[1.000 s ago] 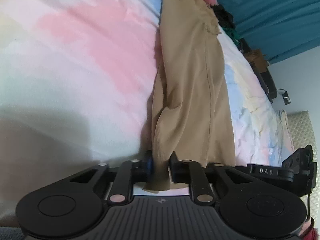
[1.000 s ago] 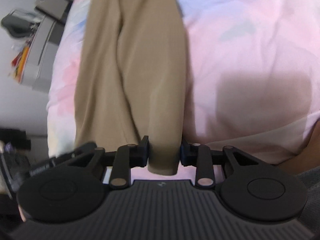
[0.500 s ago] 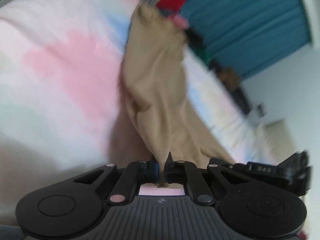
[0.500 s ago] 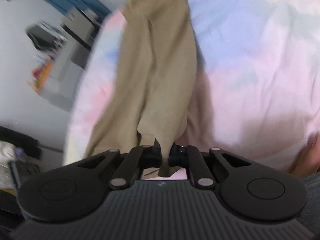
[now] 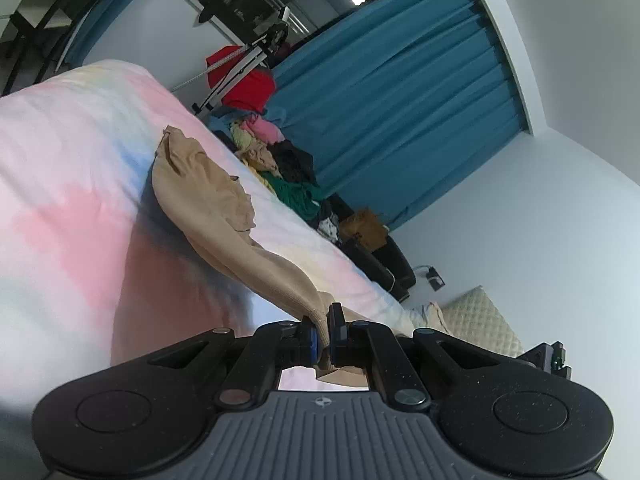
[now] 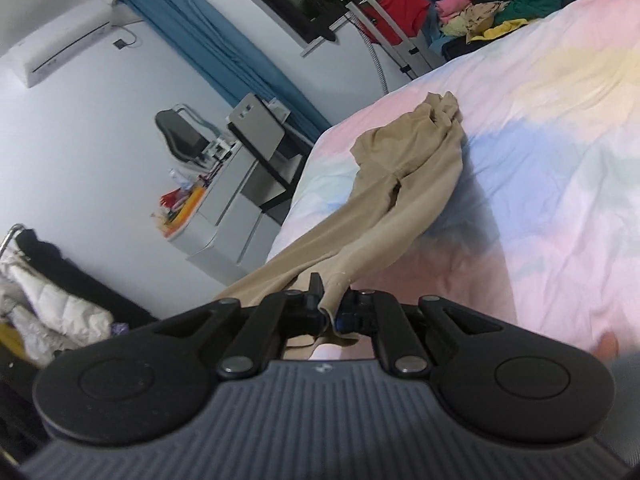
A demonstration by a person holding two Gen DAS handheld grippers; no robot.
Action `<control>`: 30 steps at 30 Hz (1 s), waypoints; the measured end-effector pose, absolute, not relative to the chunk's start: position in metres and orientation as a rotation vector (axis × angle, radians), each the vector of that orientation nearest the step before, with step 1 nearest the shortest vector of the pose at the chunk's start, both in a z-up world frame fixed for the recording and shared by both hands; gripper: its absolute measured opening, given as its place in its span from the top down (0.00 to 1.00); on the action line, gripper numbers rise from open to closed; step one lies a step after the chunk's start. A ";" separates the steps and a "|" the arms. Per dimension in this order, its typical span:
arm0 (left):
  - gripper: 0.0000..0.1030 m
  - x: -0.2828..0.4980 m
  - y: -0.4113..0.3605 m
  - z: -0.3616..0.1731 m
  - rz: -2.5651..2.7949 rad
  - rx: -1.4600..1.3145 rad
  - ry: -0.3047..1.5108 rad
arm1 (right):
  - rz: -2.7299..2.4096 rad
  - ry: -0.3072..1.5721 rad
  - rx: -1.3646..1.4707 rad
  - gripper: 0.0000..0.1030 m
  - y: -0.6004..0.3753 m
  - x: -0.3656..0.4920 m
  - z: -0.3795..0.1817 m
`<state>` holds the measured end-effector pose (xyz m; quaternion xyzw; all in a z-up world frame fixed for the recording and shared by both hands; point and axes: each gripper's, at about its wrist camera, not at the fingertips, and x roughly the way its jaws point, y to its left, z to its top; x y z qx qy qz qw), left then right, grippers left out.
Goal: Fold clothes
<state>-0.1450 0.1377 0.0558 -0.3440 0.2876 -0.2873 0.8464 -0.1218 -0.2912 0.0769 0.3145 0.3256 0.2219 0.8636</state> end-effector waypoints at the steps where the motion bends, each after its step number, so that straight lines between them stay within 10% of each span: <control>1: 0.95 -0.158 0.136 0.056 -0.603 -0.726 0.624 | 0.471 0.680 0.659 0.92 -0.294 -0.133 0.076; 9: 0.95 -0.185 0.144 0.052 -0.571 -0.713 0.671 | 0.436 0.739 0.737 0.92 -0.295 -0.157 0.045; 30: 0.94 0.112 0.111 -0.007 -0.341 -0.499 0.765 | 0.219 0.802 0.778 0.92 -0.267 0.081 -0.041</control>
